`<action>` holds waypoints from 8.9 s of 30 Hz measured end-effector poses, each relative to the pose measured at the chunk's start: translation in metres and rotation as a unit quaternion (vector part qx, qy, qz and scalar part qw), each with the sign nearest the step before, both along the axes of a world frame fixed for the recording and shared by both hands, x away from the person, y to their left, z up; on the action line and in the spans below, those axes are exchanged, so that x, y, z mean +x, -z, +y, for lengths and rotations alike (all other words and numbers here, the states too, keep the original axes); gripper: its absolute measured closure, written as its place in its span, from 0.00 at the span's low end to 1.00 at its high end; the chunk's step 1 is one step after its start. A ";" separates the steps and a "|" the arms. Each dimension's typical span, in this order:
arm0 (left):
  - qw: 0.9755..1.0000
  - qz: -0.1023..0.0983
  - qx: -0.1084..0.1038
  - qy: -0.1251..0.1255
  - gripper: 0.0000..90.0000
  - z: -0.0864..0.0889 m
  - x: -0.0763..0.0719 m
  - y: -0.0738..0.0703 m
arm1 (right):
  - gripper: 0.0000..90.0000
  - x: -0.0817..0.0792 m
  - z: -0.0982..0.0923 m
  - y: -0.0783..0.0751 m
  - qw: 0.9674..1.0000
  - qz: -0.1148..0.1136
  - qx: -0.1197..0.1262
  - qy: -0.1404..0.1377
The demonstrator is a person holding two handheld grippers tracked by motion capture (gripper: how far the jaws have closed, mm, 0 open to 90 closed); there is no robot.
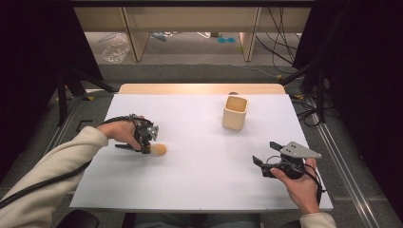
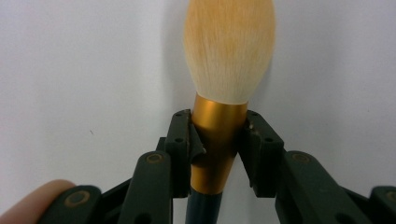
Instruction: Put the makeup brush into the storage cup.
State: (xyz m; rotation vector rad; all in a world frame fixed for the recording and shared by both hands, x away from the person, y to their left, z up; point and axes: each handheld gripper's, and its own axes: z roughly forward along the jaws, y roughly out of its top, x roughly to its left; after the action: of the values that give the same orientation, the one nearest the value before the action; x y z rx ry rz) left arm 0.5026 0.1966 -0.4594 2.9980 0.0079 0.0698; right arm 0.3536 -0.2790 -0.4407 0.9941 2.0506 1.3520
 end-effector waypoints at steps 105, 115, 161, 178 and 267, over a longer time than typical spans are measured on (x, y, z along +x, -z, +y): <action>0.895 -0.094 -0.417 -0.123 0.74 0.012 -0.027 -0.067 | 0.17 0.001 0.011 -0.004 1.000 0.000 0.020 -0.021; 0.881 -0.108 -0.439 -0.139 0.74 0.010 -0.026 -0.072 | 0.17 0.003 0.019 -0.005 0.999 -0.003 0.032 -0.033; 0.829 -0.114 -0.528 -0.142 0.74 -0.014 -0.041 -0.085 | 0.17 0.020 0.067 -0.012 0.996 -0.029 0.045 -0.075; 0.815 -0.120 -0.552 -0.130 0.74 -0.022 -0.053 -0.092 | 0.17 0.023 0.075 -0.015 0.994 -0.032 0.052 -0.088; 0.793 -0.098 -0.587 -0.128 0.74 -0.062 -0.056 -0.092 | 0.25 0.064 0.164 -0.021 0.984 -0.043 0.059 -0.164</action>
State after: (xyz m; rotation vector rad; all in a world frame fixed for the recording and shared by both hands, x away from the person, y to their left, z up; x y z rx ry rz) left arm 0.4465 0.1346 -0.3678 1.7039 0.3111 0.2828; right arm 0.4178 -0.1152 -0.4195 0.6485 2.1550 1.6679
